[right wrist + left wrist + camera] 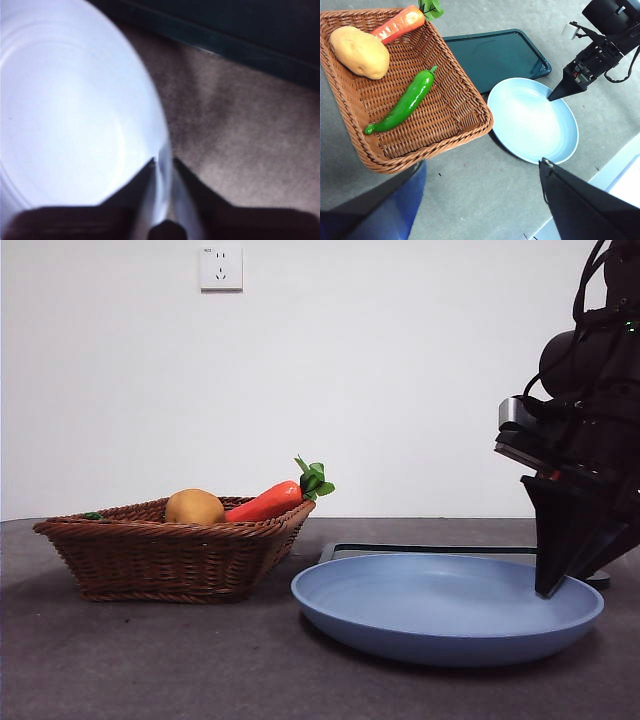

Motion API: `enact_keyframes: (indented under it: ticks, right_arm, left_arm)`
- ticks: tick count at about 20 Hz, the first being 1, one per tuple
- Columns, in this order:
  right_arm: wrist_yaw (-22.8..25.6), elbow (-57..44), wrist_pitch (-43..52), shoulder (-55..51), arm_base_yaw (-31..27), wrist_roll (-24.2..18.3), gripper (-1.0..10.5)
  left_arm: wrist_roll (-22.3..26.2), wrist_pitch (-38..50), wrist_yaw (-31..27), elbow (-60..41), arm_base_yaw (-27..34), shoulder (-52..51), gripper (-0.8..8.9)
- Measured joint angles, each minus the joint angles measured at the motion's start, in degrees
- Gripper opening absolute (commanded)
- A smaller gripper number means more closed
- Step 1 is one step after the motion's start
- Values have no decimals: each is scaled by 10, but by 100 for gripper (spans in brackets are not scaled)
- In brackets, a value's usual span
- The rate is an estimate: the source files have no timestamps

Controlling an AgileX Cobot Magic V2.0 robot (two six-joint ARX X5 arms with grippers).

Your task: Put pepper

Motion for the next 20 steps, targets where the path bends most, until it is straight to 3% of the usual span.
enact_keyframes:
  ticks: [5,8,15,20]
  right_arm:
    - [22,0,-1,0,0,15,2]
    - [24,1,-29,-16,0,19,2]
    - [26,1,-108,-206,-3,20,2]
    - [26,1,-151,-335,-7,26,3]
  left_arm:
    - [0,0,-8,0,-7,0,389]
    - [0,5,-48,0,-37,7,389]
    - [6,146,-106,0,-133,134,389]
    - [50,193,-198,59,-177,290,389]
